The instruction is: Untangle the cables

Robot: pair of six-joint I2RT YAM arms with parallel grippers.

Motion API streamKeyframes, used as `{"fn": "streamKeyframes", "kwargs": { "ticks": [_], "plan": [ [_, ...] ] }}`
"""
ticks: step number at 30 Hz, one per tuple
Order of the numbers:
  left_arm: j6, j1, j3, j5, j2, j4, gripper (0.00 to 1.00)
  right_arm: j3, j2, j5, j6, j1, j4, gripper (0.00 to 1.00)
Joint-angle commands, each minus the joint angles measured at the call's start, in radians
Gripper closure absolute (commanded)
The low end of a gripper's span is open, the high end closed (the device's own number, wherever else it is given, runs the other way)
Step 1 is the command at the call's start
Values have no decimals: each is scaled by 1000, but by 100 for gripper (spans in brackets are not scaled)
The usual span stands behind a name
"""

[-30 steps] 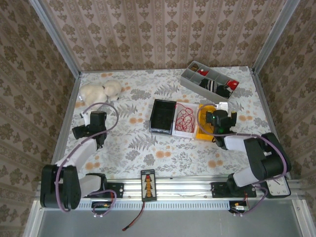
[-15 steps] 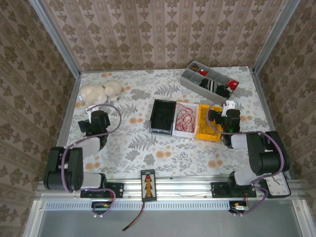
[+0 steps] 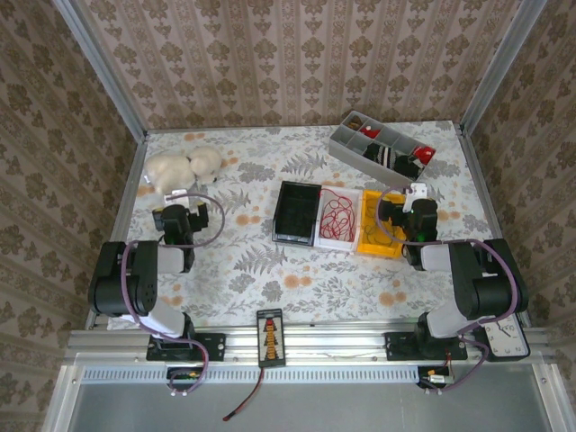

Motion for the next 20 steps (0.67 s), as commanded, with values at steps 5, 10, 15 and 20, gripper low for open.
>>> {"fn": "streamKeyframes", "kwargs": {
  "ticks": [5, 10, 15, 20],
  "plan": [
    [26, -2, -4, 36, 4, 77, 0, 9, 6, -12, 5, 5, 17, 0],
    [24, -2, -3, 37, 3, 71, 0, 13, 8, -11, 3, 8, 12, 0],
    [25, -2, -1, 36, 3, 69, 0, 30, 16, -15, 3, 8, -12, 0],
    [25, -2, -3, 37, 3, 72, 0, 10, 5, -17, 0, 8, 15, 0]
  ]
}}
